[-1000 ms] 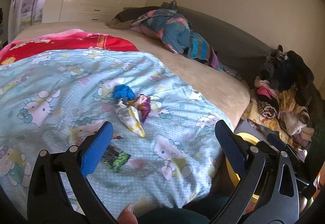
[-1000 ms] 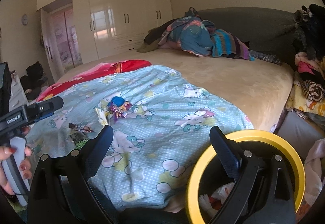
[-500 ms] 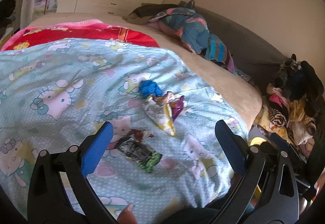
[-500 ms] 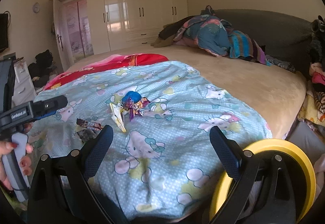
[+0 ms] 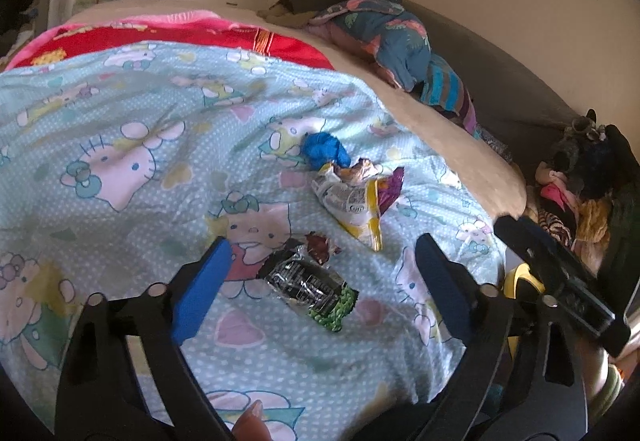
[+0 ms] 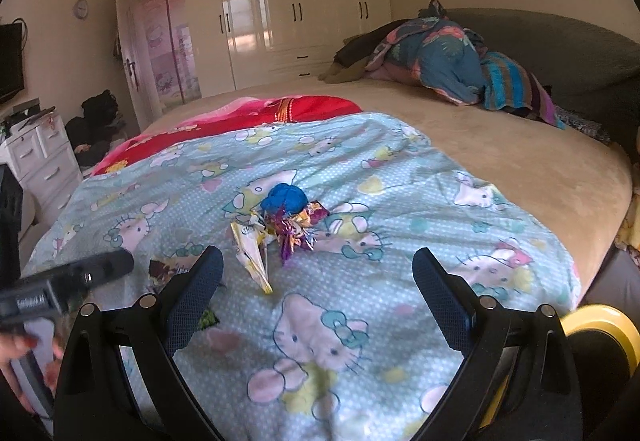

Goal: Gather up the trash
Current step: 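Grasp a small brown wrapper with the left gripper while the right grasps a purple candy wrapper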

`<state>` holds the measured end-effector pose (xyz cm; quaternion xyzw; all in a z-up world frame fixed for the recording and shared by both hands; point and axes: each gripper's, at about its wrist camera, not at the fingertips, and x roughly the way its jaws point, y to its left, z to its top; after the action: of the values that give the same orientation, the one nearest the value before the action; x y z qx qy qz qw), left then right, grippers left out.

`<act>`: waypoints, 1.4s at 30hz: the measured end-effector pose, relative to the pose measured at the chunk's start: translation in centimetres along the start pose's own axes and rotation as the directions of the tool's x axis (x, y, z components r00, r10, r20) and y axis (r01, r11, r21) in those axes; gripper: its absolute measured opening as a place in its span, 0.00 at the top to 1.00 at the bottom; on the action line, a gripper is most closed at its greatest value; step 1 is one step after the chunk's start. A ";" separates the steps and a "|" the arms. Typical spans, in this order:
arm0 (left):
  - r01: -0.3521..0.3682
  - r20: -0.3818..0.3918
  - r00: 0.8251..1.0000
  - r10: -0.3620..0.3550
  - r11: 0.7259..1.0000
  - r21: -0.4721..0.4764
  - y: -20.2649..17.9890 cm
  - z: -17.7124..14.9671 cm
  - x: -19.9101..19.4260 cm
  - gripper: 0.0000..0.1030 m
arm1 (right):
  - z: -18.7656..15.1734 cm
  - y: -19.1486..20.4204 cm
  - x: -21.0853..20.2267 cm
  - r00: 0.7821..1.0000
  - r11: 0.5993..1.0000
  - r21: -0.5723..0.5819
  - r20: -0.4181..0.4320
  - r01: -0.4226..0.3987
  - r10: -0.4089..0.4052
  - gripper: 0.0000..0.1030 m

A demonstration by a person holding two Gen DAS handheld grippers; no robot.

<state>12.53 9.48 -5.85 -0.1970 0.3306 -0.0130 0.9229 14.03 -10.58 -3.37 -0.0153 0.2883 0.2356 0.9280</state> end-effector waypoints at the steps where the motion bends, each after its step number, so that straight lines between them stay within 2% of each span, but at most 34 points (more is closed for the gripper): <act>1: 0.004 -0.007 1.000 -0.004 1.000 -0.005 0.1 -0.1 0.2 0.26 | 0.1 0.1 0.4 1.000 1.000 -0.003 -0.006 0.000 0.000 0.10; 4: 0.016 -0.019 1.000 -0.016 1.000 -0.015 0.3 -0.4 0.6 0.34 | 0.8 0.4 2.4 0.999 1.000 -0.007 -0.033 -0.014 0.014 0.12; 6: 0.019 -0.022 1.000 -0.020 1.000 -0.015 0.2 -0.5 0.8 0.36 | 1.0 0.7 3.7 0.998 0.999 -0.010 -0.059 -0.031 0.030 0.14; 11: 0.034 -0.030 0.999 -0.034 0.999 -0.019 0.3 -0.7 1.4 0.45 | 1.6 1.2 6.4 0.994 0.999 -0.014 -0.096 -0.051 0.049 0.25; 16: 0.042 -0.037 0.998 -0.043 0.999 -0.025 0.4 -0.9 1.8 0.49 | 1.9 2.1 8.6 0.990 0.997 -0.035 -0.132 -0.062 0.057 0.47; 18: 0.046 -0.040 0.998 -0.047 0.999 -0.029 0.4 -1.0 2.0 0.51 | 1.9 2.3 9.2 0.990 0.997 -0.044 -0.135 -0.057 0.050 0.49; 23: 0.051 -0.045 0.998 -0.052 0.998 -0.028 0.3 -1.1 2.3 0.56 | 2.0 2.5 10.7 0.987 0.998 -0.045 -0.153 -0.051 0.043 0.65; 26: 0.051 -0.043 0.998 -0.053 0.998 -0.032 0.4 -1.1 2.4 0.59 | 1.9 2.5 11.1 0.986 0.997 -0.043 -0.160 -0.060 0.052 0.77; 27: 0.052 -0.044 0.998 -0.053 0.998 -0.035 0.5 -1.0 2.5 0.60 | 1.8 2.5 11.1 0.985 0.997 -0.041 -0.163 -0.068 0.061 0.85; 31: 0.054 -0.045 0.997 -0.055 0.998 -0.034 0.4 -0.9 2.6 0.66 | 1.5 2.4 10.3 0.987 0.996 -0.025 -0.139 -0.081 0.076 0.87; 34: 0.068 -0.049 0.996 -0.069 0.997 -0.033 0.3 -1.0 2.7 0.75 | 1.2 2.1 9.2 0.989 0.996 0.005 -0.115 -0.094 0.094 0.87; 36: 0.070 -0.050 0.996 -0.071 0.997 -0.031 0.1 -1.0 2.7 0.75 | 0.8 1.9 8.2 0.990 0.995 0.029 -0.094 -0.098 0.101 0.87; 40: 0.072 -0.046 0.996 -0.072 0.997 -0.015 -0.4 -1.0 2.5 0.89 | 0.0 1.6 6.3 0.994 0.994 0.047 -0.057 -0.095 0.097 0.87; 42: 0.071 -0.040 0.997 -0.071 0.997 -0.005 -0.6 -1.1 2.3 0.91 | -0.5 1.2 5.2 0.994 0.992 0.074 -0.039 -0.100 0.103 0.87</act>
<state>13.69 8.17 -7.82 -0.2101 0.3421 -0.0491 0.9146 16.98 -7.34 -6.53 0.0276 0.3168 0.2715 0.9084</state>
